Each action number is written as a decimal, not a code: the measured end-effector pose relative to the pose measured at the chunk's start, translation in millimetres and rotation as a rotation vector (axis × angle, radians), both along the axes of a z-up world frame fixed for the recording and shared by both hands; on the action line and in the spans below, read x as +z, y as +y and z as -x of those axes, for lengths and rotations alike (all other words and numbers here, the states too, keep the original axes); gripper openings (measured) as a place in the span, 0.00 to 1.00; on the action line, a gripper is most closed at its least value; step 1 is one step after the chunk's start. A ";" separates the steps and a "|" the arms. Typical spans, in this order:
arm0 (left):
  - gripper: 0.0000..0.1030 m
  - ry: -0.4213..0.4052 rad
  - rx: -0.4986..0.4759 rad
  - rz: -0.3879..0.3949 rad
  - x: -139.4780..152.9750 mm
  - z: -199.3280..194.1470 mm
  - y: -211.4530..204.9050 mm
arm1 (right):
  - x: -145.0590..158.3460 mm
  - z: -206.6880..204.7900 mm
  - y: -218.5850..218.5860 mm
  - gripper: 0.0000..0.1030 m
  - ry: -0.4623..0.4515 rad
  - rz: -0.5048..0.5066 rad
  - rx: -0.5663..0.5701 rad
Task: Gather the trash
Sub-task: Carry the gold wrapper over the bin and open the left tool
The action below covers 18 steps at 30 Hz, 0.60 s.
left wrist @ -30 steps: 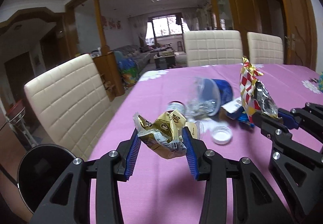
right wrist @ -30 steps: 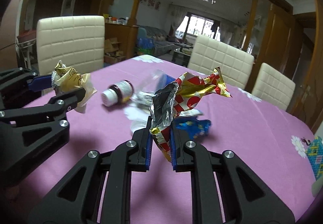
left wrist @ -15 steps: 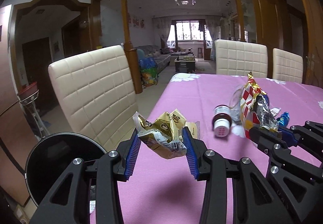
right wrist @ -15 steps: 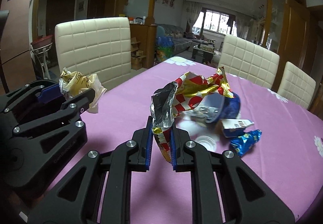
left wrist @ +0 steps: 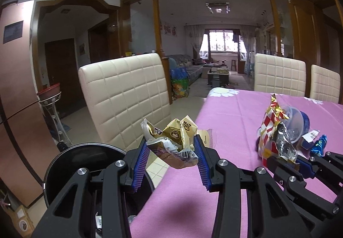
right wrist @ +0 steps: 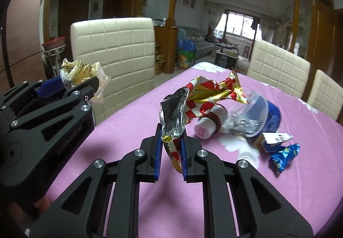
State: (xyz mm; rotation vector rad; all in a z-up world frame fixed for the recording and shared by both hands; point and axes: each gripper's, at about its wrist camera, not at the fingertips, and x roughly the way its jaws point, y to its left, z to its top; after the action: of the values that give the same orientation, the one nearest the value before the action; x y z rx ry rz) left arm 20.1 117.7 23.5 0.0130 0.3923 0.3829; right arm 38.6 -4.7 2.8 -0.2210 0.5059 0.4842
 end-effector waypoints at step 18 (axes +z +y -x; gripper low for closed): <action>0.40 -0.018 0.145 -0.028 2.6 15.5 30.1 | 3.7 8.7 30.3 0.15 -0.052 0.021 0.053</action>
State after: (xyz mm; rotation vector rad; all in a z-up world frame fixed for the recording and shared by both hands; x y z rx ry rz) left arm 4.6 147.8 26.1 0.0083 0.3716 0.5317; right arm 29.9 25.5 6.5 -0.2668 0.4550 0.5233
